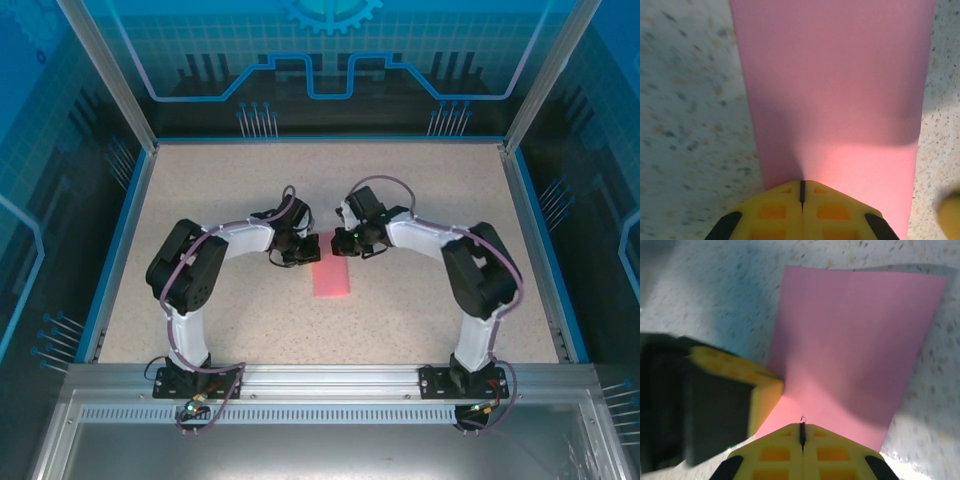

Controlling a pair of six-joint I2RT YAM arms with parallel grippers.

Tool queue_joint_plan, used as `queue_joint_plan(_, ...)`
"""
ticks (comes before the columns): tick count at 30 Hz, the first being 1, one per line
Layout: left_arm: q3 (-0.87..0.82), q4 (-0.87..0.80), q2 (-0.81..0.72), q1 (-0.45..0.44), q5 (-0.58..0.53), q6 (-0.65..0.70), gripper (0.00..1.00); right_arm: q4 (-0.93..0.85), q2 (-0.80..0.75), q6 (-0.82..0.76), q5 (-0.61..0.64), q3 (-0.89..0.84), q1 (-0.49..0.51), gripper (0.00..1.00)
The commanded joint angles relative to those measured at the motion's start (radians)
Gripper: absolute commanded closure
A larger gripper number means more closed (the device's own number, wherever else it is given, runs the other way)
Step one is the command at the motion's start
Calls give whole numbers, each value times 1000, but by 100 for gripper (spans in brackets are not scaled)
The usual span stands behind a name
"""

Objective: Fold a paper plane with a square sheet of paper (pick it up from the middle)
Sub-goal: Rotate the square sheet of paper at the center of the table.

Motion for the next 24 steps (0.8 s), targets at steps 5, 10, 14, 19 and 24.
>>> queue_joint_plan(5,29,-22,1,28,56,111,100,-53,126,46,51,88,-13,100)
queue_joint_plan(10,23,0,-63,27,95,40,100,-72,71,116,105,-15,-10,100)
queue_joint_plan(14,-18,44,-149,14,106,-47,95,-106,-12,288,161,-130,8,100)
queue_joint_plan(19,-118,94,-253,-16,70,-159,90,-47,-105,505,150,-233,92,100)
queue_joint_plan(24,-236,123,-333,-57,38,-251,89,23,-141,500,96,-202,128,100)
